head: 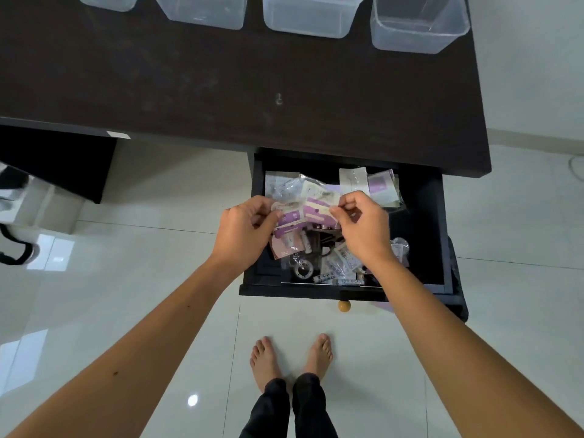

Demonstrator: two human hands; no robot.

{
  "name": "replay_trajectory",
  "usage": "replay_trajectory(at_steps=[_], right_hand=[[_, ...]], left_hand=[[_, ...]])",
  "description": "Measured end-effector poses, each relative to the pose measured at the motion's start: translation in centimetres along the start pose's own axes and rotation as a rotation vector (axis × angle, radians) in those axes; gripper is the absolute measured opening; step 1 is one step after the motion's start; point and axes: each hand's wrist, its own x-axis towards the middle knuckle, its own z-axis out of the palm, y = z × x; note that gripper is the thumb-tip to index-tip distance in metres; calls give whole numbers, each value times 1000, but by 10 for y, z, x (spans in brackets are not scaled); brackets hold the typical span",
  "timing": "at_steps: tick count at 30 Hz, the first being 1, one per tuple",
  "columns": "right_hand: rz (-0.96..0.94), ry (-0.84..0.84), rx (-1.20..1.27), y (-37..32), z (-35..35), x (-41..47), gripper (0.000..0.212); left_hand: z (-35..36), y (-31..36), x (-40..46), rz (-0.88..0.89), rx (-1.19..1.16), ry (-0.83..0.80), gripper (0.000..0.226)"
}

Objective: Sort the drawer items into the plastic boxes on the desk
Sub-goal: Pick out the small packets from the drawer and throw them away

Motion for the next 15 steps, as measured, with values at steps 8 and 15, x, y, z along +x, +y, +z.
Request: replay_trajectory(at_steps=[8,15], right_hand=[[43,1,150,8,-59,-14,8],[60,-103,135,24,-56,-22,15]], left_hand=[[34,13,11,-21,-1,135,19],[66,26,6,-116,-222,-88,34]])
